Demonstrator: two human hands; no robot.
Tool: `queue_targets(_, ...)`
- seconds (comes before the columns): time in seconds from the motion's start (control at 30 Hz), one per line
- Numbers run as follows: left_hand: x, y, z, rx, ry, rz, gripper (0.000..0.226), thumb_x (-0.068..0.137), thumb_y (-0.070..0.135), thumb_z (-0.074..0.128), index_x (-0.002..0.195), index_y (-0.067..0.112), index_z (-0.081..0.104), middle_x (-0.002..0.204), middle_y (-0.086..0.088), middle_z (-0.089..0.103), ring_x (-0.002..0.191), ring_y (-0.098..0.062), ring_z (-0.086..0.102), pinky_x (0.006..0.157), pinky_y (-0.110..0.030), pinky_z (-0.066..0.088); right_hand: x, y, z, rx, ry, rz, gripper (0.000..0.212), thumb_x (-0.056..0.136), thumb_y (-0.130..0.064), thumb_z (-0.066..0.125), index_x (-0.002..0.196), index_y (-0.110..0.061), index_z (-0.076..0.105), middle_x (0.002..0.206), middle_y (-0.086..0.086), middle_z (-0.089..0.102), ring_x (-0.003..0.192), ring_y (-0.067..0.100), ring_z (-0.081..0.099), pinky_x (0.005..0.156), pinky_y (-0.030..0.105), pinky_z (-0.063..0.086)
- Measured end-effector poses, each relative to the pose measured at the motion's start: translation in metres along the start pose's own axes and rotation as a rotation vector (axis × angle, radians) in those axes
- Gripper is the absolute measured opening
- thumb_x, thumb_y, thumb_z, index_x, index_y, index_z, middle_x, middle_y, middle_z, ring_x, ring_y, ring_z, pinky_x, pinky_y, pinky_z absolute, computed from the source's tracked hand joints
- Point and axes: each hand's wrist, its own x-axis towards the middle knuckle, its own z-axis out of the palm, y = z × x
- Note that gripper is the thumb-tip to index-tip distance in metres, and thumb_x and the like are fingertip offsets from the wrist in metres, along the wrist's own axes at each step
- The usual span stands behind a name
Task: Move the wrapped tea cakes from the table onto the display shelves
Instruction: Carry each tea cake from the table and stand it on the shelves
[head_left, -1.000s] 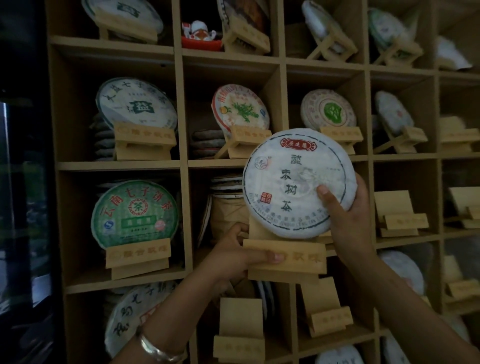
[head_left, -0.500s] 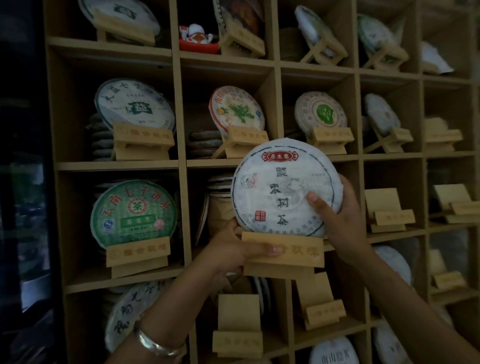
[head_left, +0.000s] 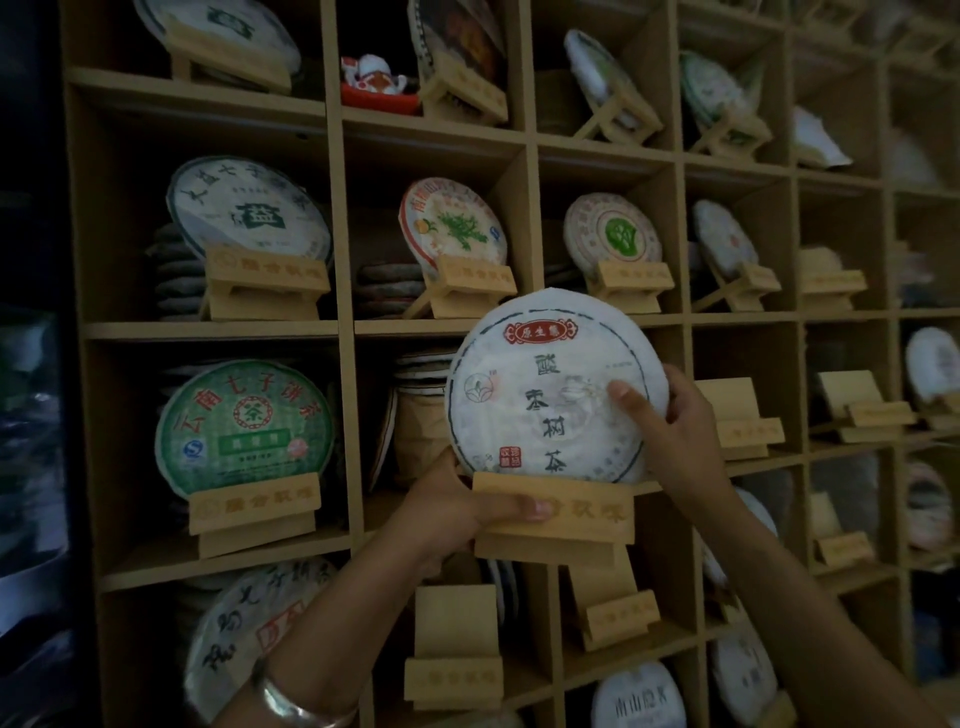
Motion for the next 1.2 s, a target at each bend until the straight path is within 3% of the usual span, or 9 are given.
queue_targets(0.13,-0.002,-0.004,-0.002,-0.01,0.024,-0.017,0.065,0.031,0.035,0.095,0.089,0.038,0.064,0.073,0.032,0.07,0.073,0.003,0.068,0.053,-0.013,0.052,0.005,0.002,-0.002,-0.029,-0.084,0.152,0.015,0.086,-0.04,0.068,0.099,-0.037,0.064,0.098,-0.012,0.073,0.089,0.004,0.072,0.064,0.017,0.058)
queue_targets(0.23,-0.002,-0.01,0.0,-0.032,0.045,-0.053,0.071,0.026,0.038,0.096,0.09,0.039,0.065,0.085,0.018,0.074,0.091,-0.011,0.068,0.06,-0.026,0.056,0.007,0.006,0.003,-0.029,-0.07,0.226,0.004,0.088,-0.038,0.069,0.088,-0.035,0.067,0.076,-0.022,0.075,0.077,-0.005,0.071,0.053,0.009,0.052)
queue_targets(0.37,0.0,-0.015,-0.004,-0.051,0.08,-0.034,0.081,0.022,0.038,0.096,0.097,0.037,0.065,0.097,0.012,0.074,0.097,-0.014,0.068,0.065,-0.027,0.056,0.01,0.007,0.013,0.018,-0.105,0.303,0.008,0.087,-0.041,0.069,0.09,-0.034,0.068,0.076,-0.022,0.075,0.071,-0.007,0.07,0.051,0.009,0.051)
queue_targets(0.57,0.011,-0.019,-0.024,-0.05,0.149,0.023,0.086,0.026,0.043,0.093,0.104,0.042,0.059,0.109,0.012,0.068,0.097,-0.009,0.065,0.072,-0.027,0.055,0.02,0.004,0.042,0.1,-0.198,0.385,0.036,0.094,-0.039,0.062,0.126,-0.021,0.064,0.116,-0.003,0.073,0.103,0.014,0.07,0.086,0.037,0.059)
queue_targets(0.73,0.026,-0.033,-0.051,-0.067,0.164,0.087,0.067,0.055,0.013,0.093,0.106,0.041,0.059,0.098,0.019,0.071,0.082,0.004,0.07,0.063,-0.014,0.056,0.029,0.008,0.069,0.098,-0.28,0.429,0.037,0.096,-0.035,0.061,0.126,-0.015,0.064,0.118,0.003,0.072,0.105,0.017,0.069,0.093,0.041,0.057)
queue_targets(0.83,0.035,-0.041,-0.062,-0.07,0.168,0.07,0.069,0.056,0.012,0.092,0.113,0.035,0.059,0.094,0.017,0.075,0.082,0.001,0.072,0.063,-0.016,0.057,0.034,0.016,0.085,0.11,-0.282,0.451,0.038,0.094,-0.035,0.063,0.126,-0.014,0.064,0.119,0.004,0.072,0.105,0.018,0.069,0.092,0.042,0.057)
queue_targets(0.97,0.047,-0.049,-0.073,-0.064,0.201,0.047,0.056,0.065,0.007,0.089,0.1,0.038,0.059,0.09,0.019,0.071,0.073,0.002,0.07,0.054,-0.013,0.054,0.04,0.033,0.103,0.151,-0.268,0.492,0.027,0.093,-0.033,0.064,0.115,-0.018,0.066,0.119,0.006,0.071,0.105,0.02,0.068,0.093,0.044,0.056)
queue_targets(1.1,0.061,-0.056,-0.081,-0.042,0.214,0.006,0.054,0.066,0.01,0.088,0.103,0.036,0.058,0.099,0.013,0.067,0.085,-0.003,0.064,0.052,-0.012,0.054,0.047,0.054,0.117,0.138,-0.216,0.541,0.048,0.091,-0.037,0.067,0.129,-0.01,0.057,0.124,0.01,0.066,0.112,0.028,0.064,0.098,0.05,0.053)
queue_targets(1.2,0.075,-0.066,-0.085,-0.049,0.241,-0.027,0.05,0.065,0.004,0.088,0.097,0.032,0.062,0.096,0.011,0.069,0.08,-0.002,0.066,0.052,-0.014,0.054,0.051,0.072,0.126,0.136,-0.211,0.524,0.047,0.09,-0.035,0.068,0.128,-0.01,0.056,0.124,0.009,0.066,0.111,0.027,0.064,0.096,0.051,0.054)
